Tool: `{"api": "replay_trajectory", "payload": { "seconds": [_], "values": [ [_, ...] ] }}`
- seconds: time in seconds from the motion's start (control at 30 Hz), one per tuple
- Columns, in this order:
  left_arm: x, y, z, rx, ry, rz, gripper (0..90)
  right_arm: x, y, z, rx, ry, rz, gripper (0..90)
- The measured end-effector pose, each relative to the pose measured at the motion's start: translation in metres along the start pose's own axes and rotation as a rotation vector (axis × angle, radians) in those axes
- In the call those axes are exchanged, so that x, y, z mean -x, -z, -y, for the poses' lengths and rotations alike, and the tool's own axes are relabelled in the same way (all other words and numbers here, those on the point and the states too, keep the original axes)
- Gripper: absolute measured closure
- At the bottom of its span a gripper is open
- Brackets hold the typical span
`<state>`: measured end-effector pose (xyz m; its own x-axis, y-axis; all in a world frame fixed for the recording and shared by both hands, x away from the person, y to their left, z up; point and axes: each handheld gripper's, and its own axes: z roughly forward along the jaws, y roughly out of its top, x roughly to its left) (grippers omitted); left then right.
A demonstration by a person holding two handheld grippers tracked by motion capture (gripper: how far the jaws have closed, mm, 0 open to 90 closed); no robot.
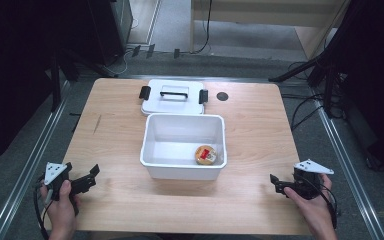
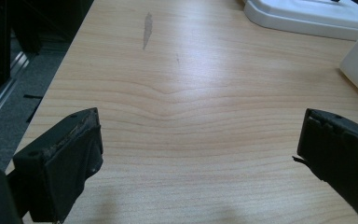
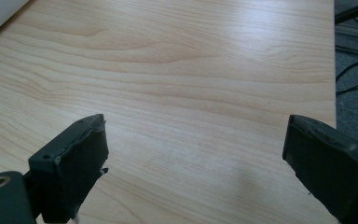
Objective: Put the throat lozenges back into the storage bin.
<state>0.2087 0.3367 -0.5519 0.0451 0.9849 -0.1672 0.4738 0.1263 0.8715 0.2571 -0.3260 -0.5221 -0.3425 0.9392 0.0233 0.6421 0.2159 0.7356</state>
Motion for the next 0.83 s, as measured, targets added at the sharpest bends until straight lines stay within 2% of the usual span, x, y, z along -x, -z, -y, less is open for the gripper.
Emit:
{"api": "replay_trajectory", "payload": {
  "seconds": [0.2, 0.4, 0.53, 0.7, 0.83],
  "values": [
    [0.000, 0.000, 0.000, 0.000, 0.000, 0.000, 0.5, 0.006, 0.004, 0.013, 0.038, -0.024, 0.014, 7.2],
    [0.000, 0.000, 0.000, 0.000, 0.000, -0.001, 0.4, 0.014, 0.009, 0.028, 0.084, -0.080, 0.020, 9.2],
    [0.000, 0.000, 0.000, 0.000, 0.000, -0.001, 0.5, 0.020, 0.012, 0.038, 0.141, -0.128, 0.043, 12.6],
    [0.000, 0.000, 0.000, -0.002, 0.005, 0.000, 0.5, 0.024, 0.016, 0.043, 0.180, -0.187, 0.014, 13.0],
    [-0.001, 0.000, 0.000, -0.002, 0.007, 0.001, 0.5, 0.023, 0.016, 0.043, 0.181, -0.189, 0.007, 13.0]
  ]
}}
